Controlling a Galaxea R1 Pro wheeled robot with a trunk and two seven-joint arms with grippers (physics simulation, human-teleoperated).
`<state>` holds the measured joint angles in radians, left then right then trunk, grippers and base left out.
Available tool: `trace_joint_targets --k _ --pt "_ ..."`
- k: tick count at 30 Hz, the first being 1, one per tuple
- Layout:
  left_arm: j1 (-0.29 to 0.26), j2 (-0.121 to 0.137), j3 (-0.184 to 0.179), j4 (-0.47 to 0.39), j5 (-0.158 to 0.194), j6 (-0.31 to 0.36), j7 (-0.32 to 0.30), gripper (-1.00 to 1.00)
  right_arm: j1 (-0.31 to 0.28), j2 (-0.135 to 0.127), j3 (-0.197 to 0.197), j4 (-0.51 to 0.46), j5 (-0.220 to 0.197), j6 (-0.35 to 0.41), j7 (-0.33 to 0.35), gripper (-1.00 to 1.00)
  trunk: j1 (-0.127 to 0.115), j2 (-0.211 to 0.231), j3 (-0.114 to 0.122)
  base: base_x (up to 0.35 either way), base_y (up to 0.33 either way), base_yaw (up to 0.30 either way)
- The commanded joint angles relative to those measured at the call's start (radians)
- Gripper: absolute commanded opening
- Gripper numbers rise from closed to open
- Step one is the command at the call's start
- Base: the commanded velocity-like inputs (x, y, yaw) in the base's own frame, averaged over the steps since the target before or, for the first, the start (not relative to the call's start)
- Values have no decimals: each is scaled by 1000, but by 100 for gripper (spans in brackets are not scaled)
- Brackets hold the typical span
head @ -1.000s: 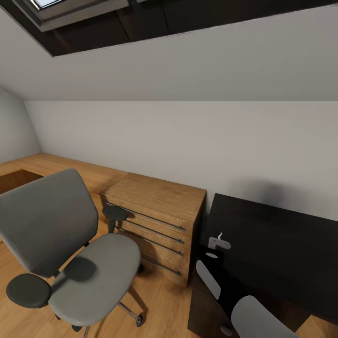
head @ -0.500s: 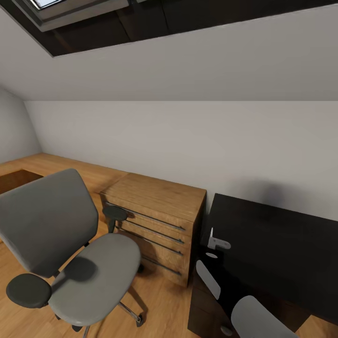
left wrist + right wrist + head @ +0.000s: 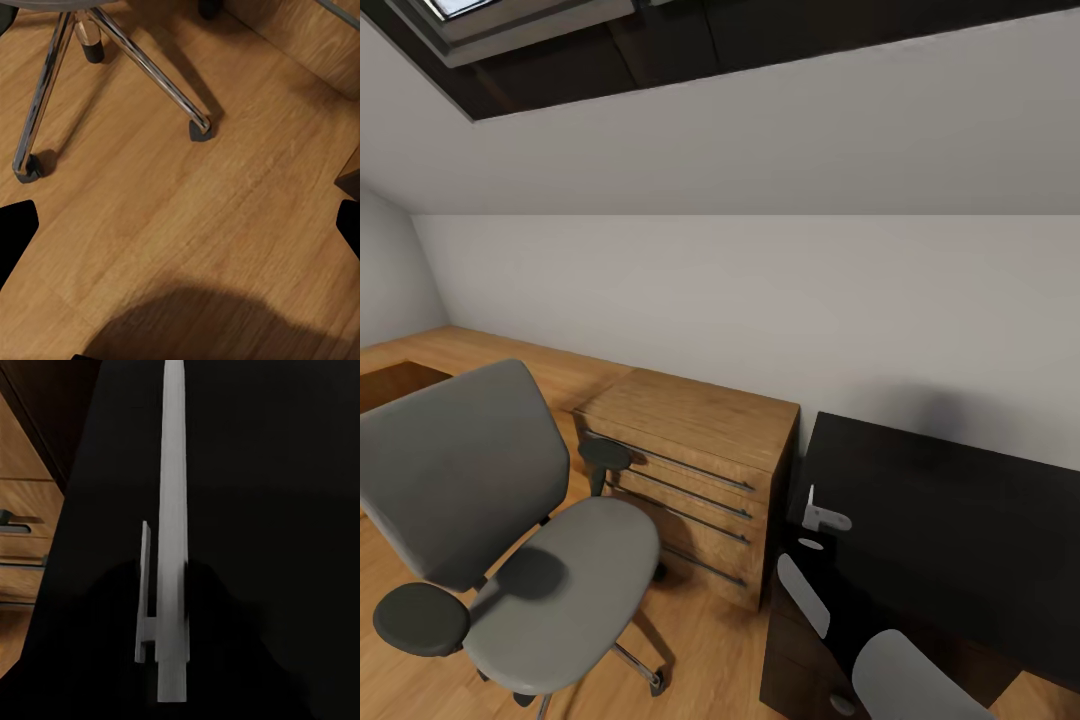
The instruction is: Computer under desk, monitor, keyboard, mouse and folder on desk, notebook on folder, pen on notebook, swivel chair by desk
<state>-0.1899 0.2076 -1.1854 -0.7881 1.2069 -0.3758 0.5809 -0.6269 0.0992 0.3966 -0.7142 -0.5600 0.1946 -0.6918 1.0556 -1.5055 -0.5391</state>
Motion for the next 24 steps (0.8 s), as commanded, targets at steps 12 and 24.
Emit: trace_joint_targets --k 12,24 --pt "-2 2 -4 -2 7 -5 3 100 -1 -2 2 11 -12 11 -9 -100 -27 49 21 0 0 0" --pt "-2 1 -4 -2 9 -6 14 100 7 -51 -18 -214 -17 35 -16 -100 -73 133 58 -7 0 0"
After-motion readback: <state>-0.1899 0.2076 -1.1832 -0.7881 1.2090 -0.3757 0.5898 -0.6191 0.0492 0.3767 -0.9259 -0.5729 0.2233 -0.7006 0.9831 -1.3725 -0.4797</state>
